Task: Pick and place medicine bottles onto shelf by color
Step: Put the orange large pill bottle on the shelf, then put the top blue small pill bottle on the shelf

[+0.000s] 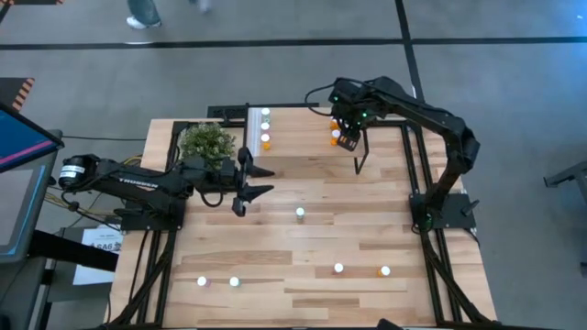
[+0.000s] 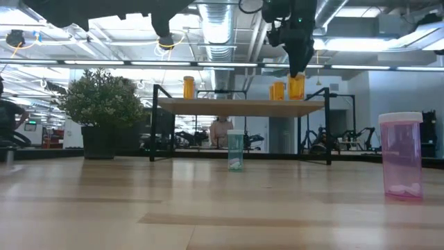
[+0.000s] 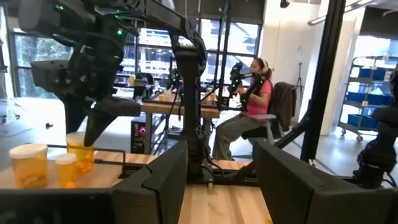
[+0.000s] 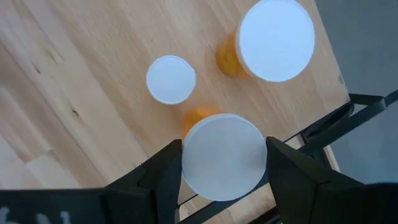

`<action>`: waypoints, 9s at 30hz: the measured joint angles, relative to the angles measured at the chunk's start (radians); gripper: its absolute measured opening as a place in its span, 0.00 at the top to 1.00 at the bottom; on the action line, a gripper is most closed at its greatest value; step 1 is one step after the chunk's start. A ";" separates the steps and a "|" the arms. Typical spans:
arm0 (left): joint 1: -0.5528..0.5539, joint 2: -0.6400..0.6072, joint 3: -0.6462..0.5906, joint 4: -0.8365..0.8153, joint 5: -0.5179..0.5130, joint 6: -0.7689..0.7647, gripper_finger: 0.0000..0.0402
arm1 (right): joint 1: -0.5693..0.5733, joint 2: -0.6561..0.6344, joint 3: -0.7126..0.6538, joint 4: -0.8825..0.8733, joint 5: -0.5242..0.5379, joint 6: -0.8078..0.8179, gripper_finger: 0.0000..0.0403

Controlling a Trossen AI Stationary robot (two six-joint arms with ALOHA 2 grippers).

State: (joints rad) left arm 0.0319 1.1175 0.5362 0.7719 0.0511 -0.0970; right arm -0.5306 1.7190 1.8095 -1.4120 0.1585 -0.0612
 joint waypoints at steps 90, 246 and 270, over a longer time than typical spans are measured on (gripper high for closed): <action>0.000 0.001 0.000 0.005 0.021 -0.004 0.57 | -0.002 0.004 -0.074 0.040 -0.058 0.027 0.34; -0.129 0.770 0.380 -0.488 -0.265 -0.188 0.57 | 0.803 -0.814 -1.361 1.627 0.025 0.029 0.11; -0.118 0.774 0.502 -0.623 -0.246 -0.243 0.78 | 0.803 -0.814 -1.361 1.625 0.025 0.027 0.11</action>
State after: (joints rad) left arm -0.0865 1.8920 1.0378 0.1492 -0.1948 -0.3402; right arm 0.2722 0.9047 0.4488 0.2134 0.1833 -0.0341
